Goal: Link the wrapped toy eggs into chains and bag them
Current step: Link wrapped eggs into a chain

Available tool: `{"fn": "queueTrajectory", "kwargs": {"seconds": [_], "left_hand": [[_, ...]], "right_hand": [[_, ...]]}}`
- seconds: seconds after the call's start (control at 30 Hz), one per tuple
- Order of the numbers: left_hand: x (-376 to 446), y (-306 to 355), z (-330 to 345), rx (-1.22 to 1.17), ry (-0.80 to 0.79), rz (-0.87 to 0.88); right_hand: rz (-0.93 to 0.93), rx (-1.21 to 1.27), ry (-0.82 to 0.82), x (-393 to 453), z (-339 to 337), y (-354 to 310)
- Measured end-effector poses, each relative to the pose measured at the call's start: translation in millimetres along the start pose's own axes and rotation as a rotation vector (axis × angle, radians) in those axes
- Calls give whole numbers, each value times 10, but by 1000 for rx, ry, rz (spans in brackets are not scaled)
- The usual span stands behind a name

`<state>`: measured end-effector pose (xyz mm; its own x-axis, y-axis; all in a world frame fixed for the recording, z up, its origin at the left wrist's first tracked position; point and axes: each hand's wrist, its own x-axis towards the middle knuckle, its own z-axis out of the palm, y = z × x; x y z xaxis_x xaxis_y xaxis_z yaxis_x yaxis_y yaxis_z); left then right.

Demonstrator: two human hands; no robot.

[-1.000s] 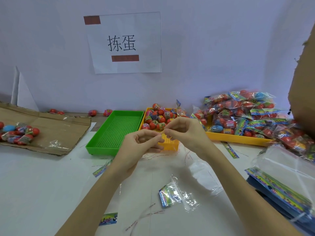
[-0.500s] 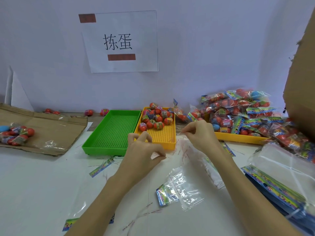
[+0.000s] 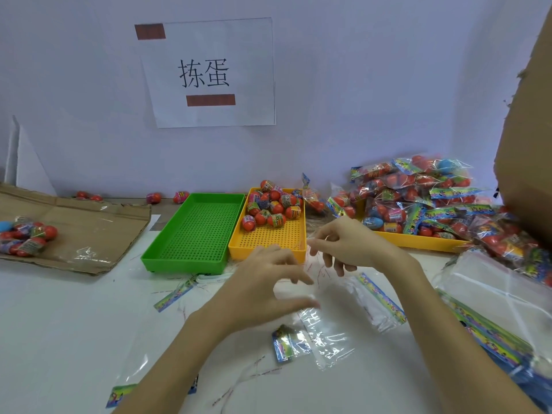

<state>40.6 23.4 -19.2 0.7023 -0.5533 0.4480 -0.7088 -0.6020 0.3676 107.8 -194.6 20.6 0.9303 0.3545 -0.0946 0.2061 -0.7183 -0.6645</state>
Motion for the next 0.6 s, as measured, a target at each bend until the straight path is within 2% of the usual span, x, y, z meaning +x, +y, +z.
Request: {"fn": "queueTrajectory", "kwargs": {"seconds": [0.17, 0.3, 0.43, 0.53, 0.6], "left_hand": [[-47, 80, 95, -38, -286, 86], [-32, 127, 116, -38, -320, 82], [-8, 173, 77, -280, -167, -59], [45, 154, -25, -578, 97, -266], [73, 79, -92, -704, 306, -430]], "right_hand": [[29, -45, 49, 24, 19, 43], [22, -75, 77, 59, 29, 40], [-16, 7, 114, 46, 13, 37], [-43, 260, 123, 15, -26, 5], [-44, 474, 27, 9, -64, -44]]}}
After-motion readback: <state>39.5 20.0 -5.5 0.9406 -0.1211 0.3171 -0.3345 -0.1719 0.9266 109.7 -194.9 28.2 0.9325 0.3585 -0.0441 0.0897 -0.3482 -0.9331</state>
